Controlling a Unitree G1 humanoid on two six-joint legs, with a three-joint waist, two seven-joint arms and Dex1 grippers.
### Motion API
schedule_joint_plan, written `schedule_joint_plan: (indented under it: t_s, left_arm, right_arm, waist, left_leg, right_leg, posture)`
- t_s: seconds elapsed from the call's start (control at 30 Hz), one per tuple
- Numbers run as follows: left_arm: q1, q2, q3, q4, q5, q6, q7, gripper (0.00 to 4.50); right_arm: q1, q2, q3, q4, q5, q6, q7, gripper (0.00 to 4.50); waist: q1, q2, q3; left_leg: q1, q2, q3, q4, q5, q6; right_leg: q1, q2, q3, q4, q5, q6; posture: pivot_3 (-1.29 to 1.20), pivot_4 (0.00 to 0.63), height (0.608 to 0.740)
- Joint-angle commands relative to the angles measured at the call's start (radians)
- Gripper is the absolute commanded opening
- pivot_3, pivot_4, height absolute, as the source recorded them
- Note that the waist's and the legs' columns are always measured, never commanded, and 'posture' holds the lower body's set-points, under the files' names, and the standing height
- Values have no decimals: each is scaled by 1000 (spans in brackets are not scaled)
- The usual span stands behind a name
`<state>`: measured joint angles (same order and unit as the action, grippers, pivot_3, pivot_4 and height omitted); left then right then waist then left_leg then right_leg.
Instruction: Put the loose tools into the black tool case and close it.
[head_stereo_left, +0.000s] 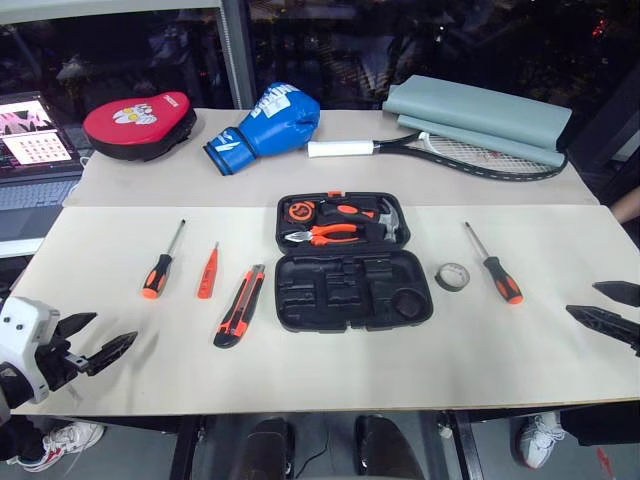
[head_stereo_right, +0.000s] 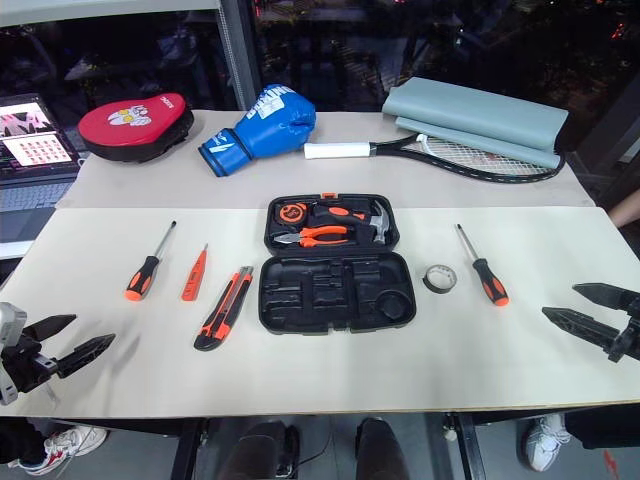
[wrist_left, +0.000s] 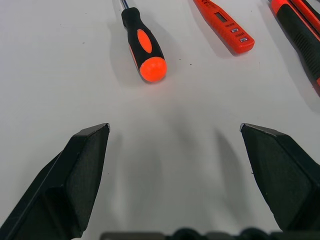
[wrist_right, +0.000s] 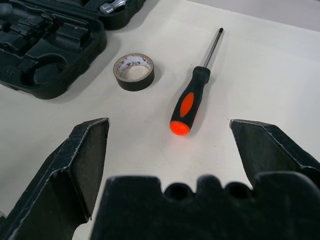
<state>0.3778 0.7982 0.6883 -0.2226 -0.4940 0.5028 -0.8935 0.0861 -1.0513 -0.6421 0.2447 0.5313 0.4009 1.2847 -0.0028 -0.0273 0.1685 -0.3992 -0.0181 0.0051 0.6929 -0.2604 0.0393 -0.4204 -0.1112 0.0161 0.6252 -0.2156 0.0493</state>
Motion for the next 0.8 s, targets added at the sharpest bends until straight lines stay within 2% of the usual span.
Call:
schedule_joint_plan:
  t_s: [0.03, 0.23, 0.37, 0.53, 0.7, 0.8]
  left_arm:
    - [-1, 14, 10, -21, 7, -5, 8, 4500]
    - [-62, 43, -46, -27, 3, 95, 55, 4500]
    - [-166, 121, -107, -36, 5, 297, 135, 4500]
    - [-352, 197, -164, -49, -82, 527, 159, 4500]
    - [-649, 264, -332, 91, -61, 749, 231, 4500]
    - [-829, 293, -507, 184, -28, 824, 220, 4500]
  right_arm:
    - [-10, -16, -29, 0, -5, -31, -1, 4479]
    - [21, 2, -46, -47, -13, -54, -25, 4479]
    - [38, 4, -54, -195, 30, 9, -42, 4479]
    - [36, -9, -49, -441, 147, 135, -35, 4479]
    - [-52, -11, 25, -645, 244, 187, -81, 4479]
    - [-145, -2, 97, -743, 307, 204, -123, 4479]
  waist:
    - [0, 0, 0]
    - [2, 0, 0]
    - [3, 0, 0]
    - [2, 0, 0]
    - [0, -1, 1]
    - [0, -1, 1]
  left_leg:
    - [0, 0, 0, 0, 0, 0]
    - [0, 0, 0, 0, 0, 0]
    - [0, 0, 0, 0, 0, 0]
    - [0, 0, -1, 1, 0, 0]
    - [0, -1, -2, 1, 0, 0]
    - [0, -1, -2, 1, 0, -1]
  right_leg:
    - [0, 0, 0, 0, 0, 0]
    - [0, 0, 0, 0, 0, 0]
    - [0, 1, 0, 1, 0, 0]
    - [0, 2, 0, 2, 0, 1]
    - [0, 3, 0, 4, 0, 1]
    - [0, 3, 0, 5, 0, 1]
  posture:
    - [0, 150, 736]
    - [0, 150, 736]
    - [0, 150, 736]
    - [0, 150, 736]
    - [0, 150, 736]
    - [0, 150, 736]
